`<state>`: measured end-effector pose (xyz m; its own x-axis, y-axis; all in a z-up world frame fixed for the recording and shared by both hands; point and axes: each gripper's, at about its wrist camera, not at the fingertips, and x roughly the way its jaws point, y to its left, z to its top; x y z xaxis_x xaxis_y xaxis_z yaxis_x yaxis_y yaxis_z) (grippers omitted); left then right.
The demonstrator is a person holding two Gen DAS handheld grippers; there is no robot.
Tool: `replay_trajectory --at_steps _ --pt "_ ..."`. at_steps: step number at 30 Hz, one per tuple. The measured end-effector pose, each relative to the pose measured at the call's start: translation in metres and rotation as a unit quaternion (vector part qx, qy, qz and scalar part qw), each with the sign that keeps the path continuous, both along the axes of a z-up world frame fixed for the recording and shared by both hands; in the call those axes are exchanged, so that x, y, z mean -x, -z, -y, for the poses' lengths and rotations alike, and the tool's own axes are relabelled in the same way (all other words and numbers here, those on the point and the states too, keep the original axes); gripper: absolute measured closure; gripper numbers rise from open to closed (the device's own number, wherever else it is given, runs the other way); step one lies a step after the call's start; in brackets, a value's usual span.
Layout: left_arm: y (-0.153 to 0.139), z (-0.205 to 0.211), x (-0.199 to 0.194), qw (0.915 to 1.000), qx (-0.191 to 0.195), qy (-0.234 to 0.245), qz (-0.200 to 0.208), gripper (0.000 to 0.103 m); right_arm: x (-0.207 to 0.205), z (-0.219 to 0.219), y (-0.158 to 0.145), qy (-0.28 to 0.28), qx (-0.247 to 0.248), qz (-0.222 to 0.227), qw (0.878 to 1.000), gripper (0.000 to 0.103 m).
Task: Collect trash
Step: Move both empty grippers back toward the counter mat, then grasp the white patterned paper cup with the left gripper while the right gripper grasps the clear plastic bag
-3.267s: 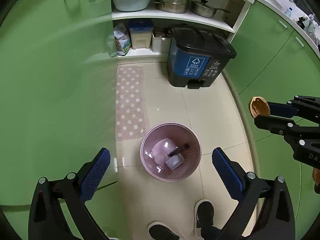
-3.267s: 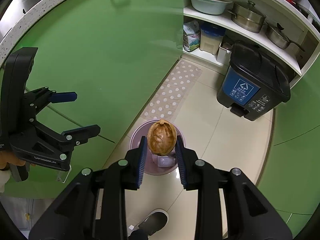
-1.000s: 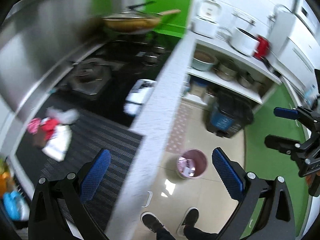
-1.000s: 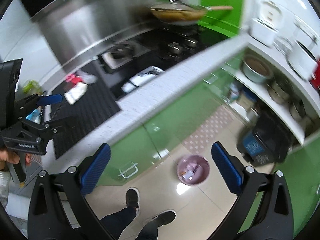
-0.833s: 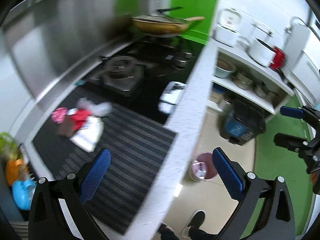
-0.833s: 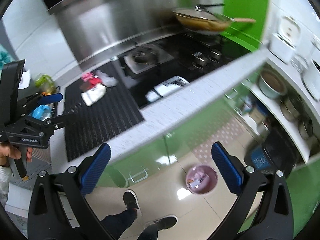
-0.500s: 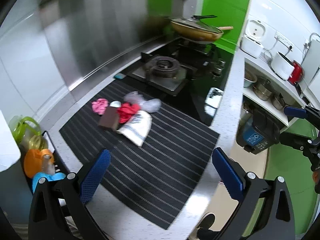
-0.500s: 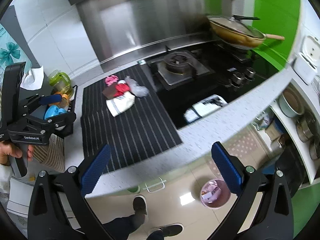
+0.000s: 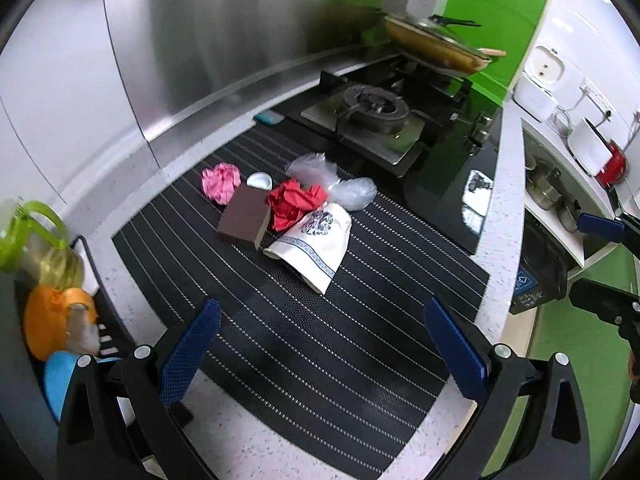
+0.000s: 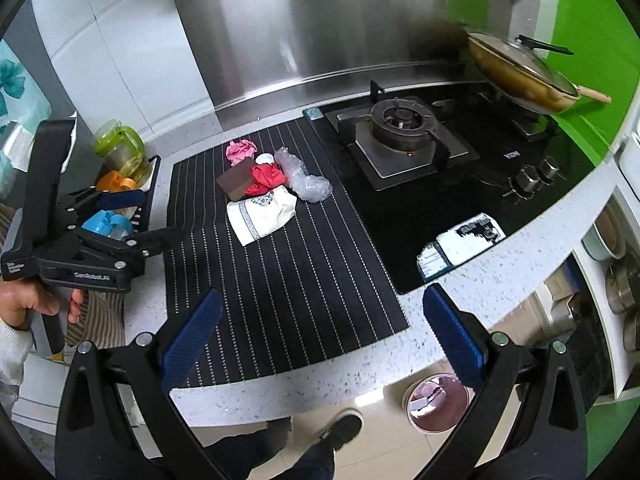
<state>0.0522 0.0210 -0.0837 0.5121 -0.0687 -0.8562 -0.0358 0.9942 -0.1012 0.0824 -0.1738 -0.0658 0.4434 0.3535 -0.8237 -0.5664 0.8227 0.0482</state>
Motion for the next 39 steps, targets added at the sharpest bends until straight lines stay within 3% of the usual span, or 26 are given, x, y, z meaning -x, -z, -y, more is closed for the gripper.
replay_trajectory --at_steps 7,16,21,25,27,29,33,39 --pt "0.047 -0.001 -0.029 0.9989 0.025 -0.023 -0.032 0.005 -0.04 -0.011 0.033 -0.034 0.012 -0.015 0.999 0.004" --pt "0.086 -0.009 -0.053 0.9947 0.078 -0.055 -0.038 0.006 -0.077 -0.017 0.07 -0.058 0.025 -0.032 0.998 0.004" --pt "0.094 -0.011 -0.058 0.9927 0.096 -0.057 -0.045 0.032 -0.085 -0.02 0.083 -0.063 0.025 -0.041 0.997 0.004" --pt "0.097 -0.011 -0.06 0.9917 0.108 -0.054 -0.044 0.04 -0.087 -0.021 0.087 -0.063 0.022 -0.043 0.997 0.004" --pt "0.098 -0.01 -0.062 0.9914 0.11 -0.055 -0.043 0.055 -0.087 -0.021 0.088 -0.063 0.021 -0.043 0.997 0.004" --pt "0.1 -0.01 -0.063 0.9909 0.114 -0.055 -0.045 0.058 -0.088 -0.021 0.088 -0.063 0.021 -0.043 0.997 0.004" --pt "0.101 -0.008 -0.063 0.9913 0.112 -0.051 -0.047 0.083 -0.087 -0.022 0.089 -0.063 0.02 -0.044 0.997 0.004" --pt "0.096 -0.004 -0.06 0.992 0.112 -0.041 -0.042 0.09 -0.084 -0.024 0.089 -0.062 0.019 -0.045 0.997 0.004"
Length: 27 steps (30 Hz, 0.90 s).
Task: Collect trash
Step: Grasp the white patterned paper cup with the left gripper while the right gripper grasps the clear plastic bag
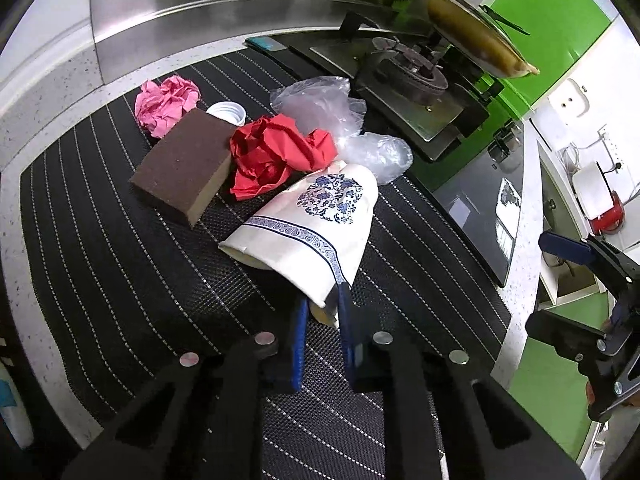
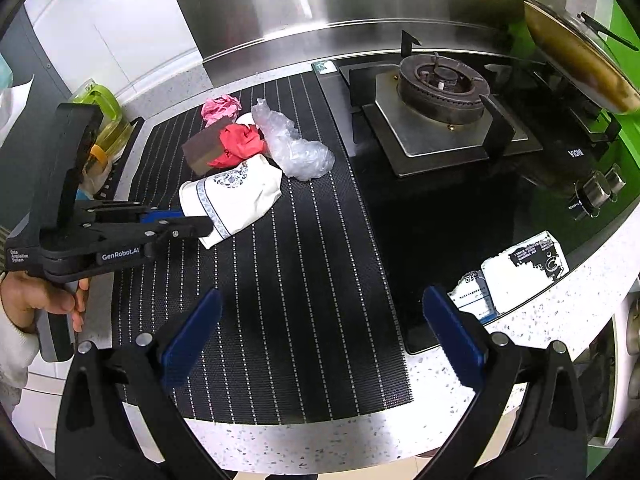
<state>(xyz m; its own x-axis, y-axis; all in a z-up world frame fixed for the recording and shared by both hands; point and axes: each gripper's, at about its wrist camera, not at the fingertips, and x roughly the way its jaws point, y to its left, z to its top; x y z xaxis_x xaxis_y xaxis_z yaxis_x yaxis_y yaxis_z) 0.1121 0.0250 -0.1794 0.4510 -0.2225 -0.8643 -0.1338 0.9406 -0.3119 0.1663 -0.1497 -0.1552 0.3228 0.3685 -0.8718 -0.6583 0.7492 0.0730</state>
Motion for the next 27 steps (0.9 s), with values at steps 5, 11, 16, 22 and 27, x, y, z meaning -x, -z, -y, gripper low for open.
replay_trajectory --at_steps 5,11,16,22,27 --pt "-0.013 0.003 0.007 0.9999 -0.006 0.005 0.008 0.094 0.002 -0.004 -0.006 -0.002 -0.002 0.003 1.0 0.004" --pt "-0.038 0.0 0.019 0.9995 -0.026 0.002 0.02 0.095 0.003 -0.013 -0.02 -0.009 -0.007 0.011 1.0 0.004" --pt "-0.059 -0.006 0.029 0.9986 -0.046 -0.002 0.024 0.096 0.002 -0.028 -0.033 -0.026 -0.009 0.024 0.999 0.004" --pt "-0.074 -0.019 0.035 0.9972 -0.066 -0.021 0.029 0.096 -0.008 -0.049 -0.032 -0.049 -0.002 0.034 0.998 0.004" --pt "-0.079 -0.033 0.035 0.9956 -0.077 -0.042 0.033 0.096 -0.026 -0.071 -0.02 -0.071 0.014 0.032 0.997 0.004"
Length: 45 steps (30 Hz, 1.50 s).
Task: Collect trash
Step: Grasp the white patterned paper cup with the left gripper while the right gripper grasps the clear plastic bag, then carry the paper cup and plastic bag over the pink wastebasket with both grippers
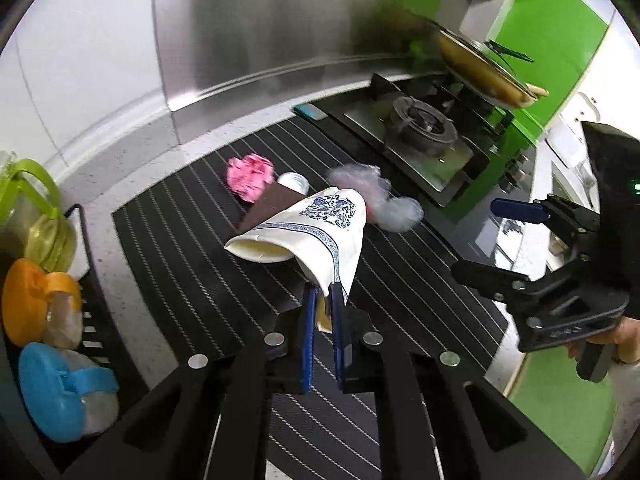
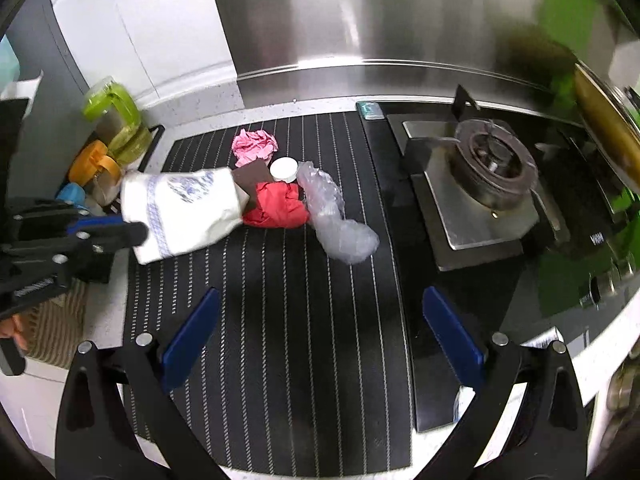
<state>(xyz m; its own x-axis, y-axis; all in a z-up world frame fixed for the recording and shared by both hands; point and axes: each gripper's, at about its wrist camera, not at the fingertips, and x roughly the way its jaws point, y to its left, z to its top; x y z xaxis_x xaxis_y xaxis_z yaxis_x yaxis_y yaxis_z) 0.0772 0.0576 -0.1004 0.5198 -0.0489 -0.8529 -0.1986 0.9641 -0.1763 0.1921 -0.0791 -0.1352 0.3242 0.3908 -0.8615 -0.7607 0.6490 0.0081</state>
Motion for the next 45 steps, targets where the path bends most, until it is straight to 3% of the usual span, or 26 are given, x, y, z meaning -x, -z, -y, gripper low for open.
replay_trajectory --at_steps 5,13,21,27,37,45 --pt "0.001 -0.012 -0.003 0.9998 -0.003 -0.018 0.001 0.096 -0.018 -0.019 0.019 -0.023 0.021 -0.003 0.999 0.005" --pt "0.01 -0.022 -0.013 0.9994 -0.003 -0.035 -0.002 0.096 -0.04 -0.041 0.048 -0.054 0.05 -0.004 0.997 0.027" --pt "0.017 -0.023 -0.019 0.9993 -0.002 -0.037 -0.008 0.096 -0.049 -0.046 0.059 -0.067 0.062 -0.013 0.996 0.074" --pt "0.014 -0.023 -0.02 0.9994 -0.006 -0.034 -0.008 0.095 -0.048 -0.04 0.053 -0.059 0.052 -0.01 0.997 0.096" --pt "-0.011 -0.013 -0.012 0.9996 -0.02 -0.018 0.007 0.095 -0.026 -0.015 0.015 -0.023 0.013 -0.007 1.0 0.099" --pt "-0.045 0.022 -0.01 0.9983 -0.035 0.038 0.027 0.095 0.011 0.035 -0.036 0.035 -0.022 0.006 0.999 0.099"
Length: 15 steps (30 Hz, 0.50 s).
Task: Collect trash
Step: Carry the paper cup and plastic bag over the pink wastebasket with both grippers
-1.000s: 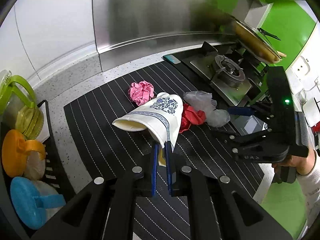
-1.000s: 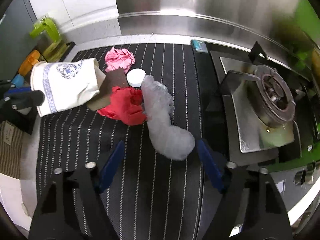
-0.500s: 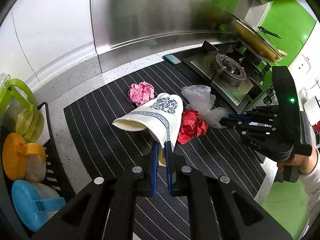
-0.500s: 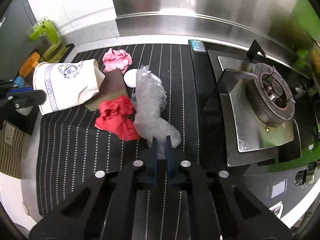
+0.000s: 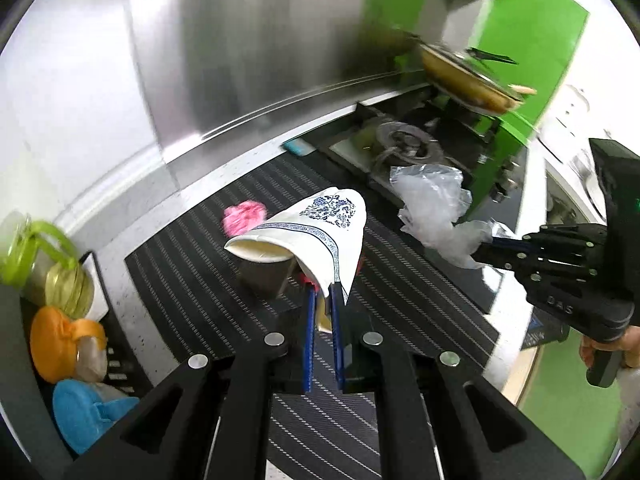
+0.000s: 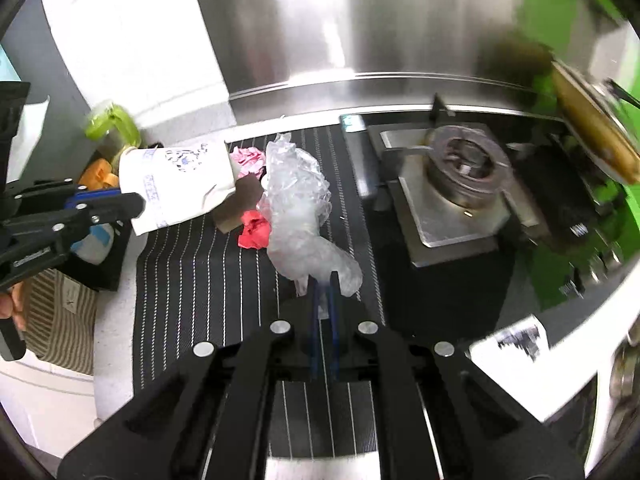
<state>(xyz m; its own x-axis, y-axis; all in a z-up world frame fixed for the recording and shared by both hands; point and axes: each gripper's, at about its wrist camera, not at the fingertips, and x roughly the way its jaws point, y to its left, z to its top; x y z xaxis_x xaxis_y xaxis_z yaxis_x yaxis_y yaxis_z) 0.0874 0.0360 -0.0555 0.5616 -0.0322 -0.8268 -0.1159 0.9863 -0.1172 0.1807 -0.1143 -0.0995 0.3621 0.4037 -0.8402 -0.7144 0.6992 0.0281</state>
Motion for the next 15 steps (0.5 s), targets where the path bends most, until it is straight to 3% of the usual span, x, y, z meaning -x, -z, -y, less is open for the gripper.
replay_trajectory --at_steps 7,15 --pt "-0.021 0.051 -0.007 0.9966 -0.002 0.08 0.016 0.095 0.037 0.061 -0.031 0.077 -0.016 0.023 0.997 0.099" --pt "-0.033 0.128 -0.005 0.9801 0.005 0.196 0.033 0.095 0.086 0.146 -0.054 0.191 -0.017 0.055 0.98 0.099"
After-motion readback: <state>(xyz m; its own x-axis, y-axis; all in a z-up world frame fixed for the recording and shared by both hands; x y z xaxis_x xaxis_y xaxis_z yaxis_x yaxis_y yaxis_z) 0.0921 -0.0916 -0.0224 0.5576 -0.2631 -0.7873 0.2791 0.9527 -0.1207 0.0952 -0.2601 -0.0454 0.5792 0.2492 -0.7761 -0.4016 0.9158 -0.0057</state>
